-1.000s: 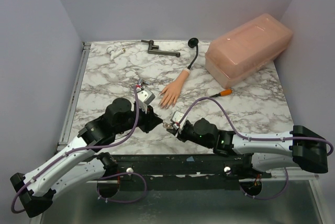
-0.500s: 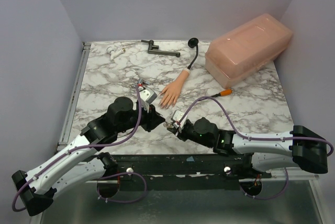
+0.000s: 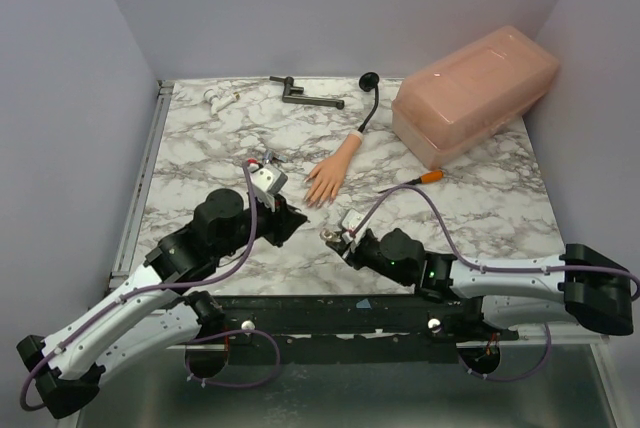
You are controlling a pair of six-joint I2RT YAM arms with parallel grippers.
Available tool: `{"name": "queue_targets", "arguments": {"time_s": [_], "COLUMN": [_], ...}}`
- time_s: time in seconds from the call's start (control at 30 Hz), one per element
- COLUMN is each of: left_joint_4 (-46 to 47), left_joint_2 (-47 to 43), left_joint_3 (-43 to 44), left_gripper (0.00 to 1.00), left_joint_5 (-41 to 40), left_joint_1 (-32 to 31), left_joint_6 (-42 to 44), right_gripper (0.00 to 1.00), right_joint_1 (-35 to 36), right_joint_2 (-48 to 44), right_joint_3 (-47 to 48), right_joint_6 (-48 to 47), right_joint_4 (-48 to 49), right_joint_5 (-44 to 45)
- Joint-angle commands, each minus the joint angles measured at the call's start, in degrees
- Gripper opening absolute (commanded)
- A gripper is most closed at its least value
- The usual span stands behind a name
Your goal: Paint the nails
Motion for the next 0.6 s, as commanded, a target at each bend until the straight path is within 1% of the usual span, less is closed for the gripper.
{"name": "queue_targets", "arguments": {"time_s": [0.0,0.03,0.07,0.2,0.37,0.43,0.5,0.53,0.57], "left_joint_4": [2.44,3.0,3.77,5.25,4.5,3.91,3.61,2.11,3.21], "left_joint_2": [0.67,1.19,1.91,4.69,7.63,8.01,7.64,6.96,5.65], "left_joint_3": [-0.6,-0.69,-0.87,-0.46,0.84,2.24,3.07,3.56,2.78], "left_gripper": [0.12,0.1,0.0,0.0,0.0,0.0,0.0,0.0,0.0], "left_joint_5": [-7.08,-7.0,-6.73,-7.5,-10.67,-11.82,-16.57,-17.01,-16.41], "left_joint_1": [0.28,0.68,1.16,2.02,2.84,2.87,2.85,2.83,2.83], "left_joint_6": [1.91,1.86,1.78,0.47,-2.75,-5.55,-9.45,-11.01,-9.45], "right_gripper": [0.01,0.01,0.01,0.01,0.01,0.01,0.01,0.01,0.01], "right_joint_1": [-0.47,-0.43,-0.47,-0.5,-0.45,-0.46,-0.49,-0.49,-0.45], "right_joint_2": [-3.64,-4.41,-5.1,-7.54,-7.06,-6.7,-6.63,-6.73,-6.74], "right_joint_3": [-2.61,-3.36,-4.05,-6.1,-6.07,-5.89,-5.87,-5.95,-6.05], "right_joint_6": [1.66,2.05,2.3,3.03,3.75,3.77,3.76,3.76,3.76], "right_joint_4": [6.07,6.98,7.92,10.2,10.97,10.97,11.02,11.05,11.21], "right_joint_5": [5.98,7.44,8.57,11.8,14.96,15.11,15.08,14.99,15.0]}}
